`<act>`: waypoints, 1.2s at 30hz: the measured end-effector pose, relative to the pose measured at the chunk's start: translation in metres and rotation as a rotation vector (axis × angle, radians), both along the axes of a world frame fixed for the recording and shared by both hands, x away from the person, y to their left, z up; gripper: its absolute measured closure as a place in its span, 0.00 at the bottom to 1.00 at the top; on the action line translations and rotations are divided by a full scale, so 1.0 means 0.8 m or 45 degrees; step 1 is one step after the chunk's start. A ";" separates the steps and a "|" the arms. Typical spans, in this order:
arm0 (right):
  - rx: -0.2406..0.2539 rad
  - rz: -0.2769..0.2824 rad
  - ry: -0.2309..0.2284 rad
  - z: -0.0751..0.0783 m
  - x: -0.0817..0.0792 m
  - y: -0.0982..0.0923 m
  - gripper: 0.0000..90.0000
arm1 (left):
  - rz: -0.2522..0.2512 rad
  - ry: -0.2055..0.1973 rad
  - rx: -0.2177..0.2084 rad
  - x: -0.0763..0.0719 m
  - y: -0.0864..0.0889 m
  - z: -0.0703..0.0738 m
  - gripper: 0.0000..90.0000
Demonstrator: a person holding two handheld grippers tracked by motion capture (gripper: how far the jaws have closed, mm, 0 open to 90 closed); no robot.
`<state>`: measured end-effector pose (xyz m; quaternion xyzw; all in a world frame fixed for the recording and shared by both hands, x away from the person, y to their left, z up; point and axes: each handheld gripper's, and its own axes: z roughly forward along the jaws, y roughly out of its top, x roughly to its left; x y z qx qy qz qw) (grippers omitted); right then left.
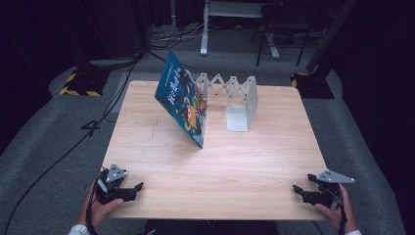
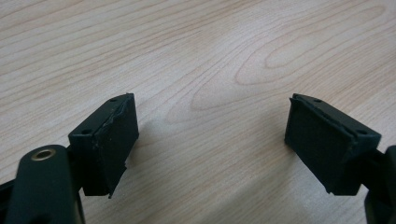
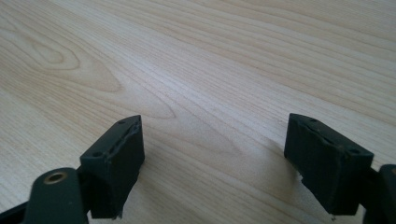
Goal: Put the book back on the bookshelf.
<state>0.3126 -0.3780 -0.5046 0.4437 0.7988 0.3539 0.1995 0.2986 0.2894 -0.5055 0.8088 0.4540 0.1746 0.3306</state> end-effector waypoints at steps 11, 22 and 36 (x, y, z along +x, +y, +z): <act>-0.001 -0.029 0.000 0.000 -0.001 -0.001 0.21 | 0.009 -0.005 -0.005 -0.001 0.000 -0.001 0.20; 0.000 -0.029 0.000 0.000 -0.001 -0.001 0.21 | 0.015 -0.004 -0.008 -0.001 0.000 -0.001 0.20; 0.000 -0.028 -0.001 0.000 -0.001 -0.001 0.22 | 0.016 -0.002 -0.009 -0.001 0.000 -0.001 0.19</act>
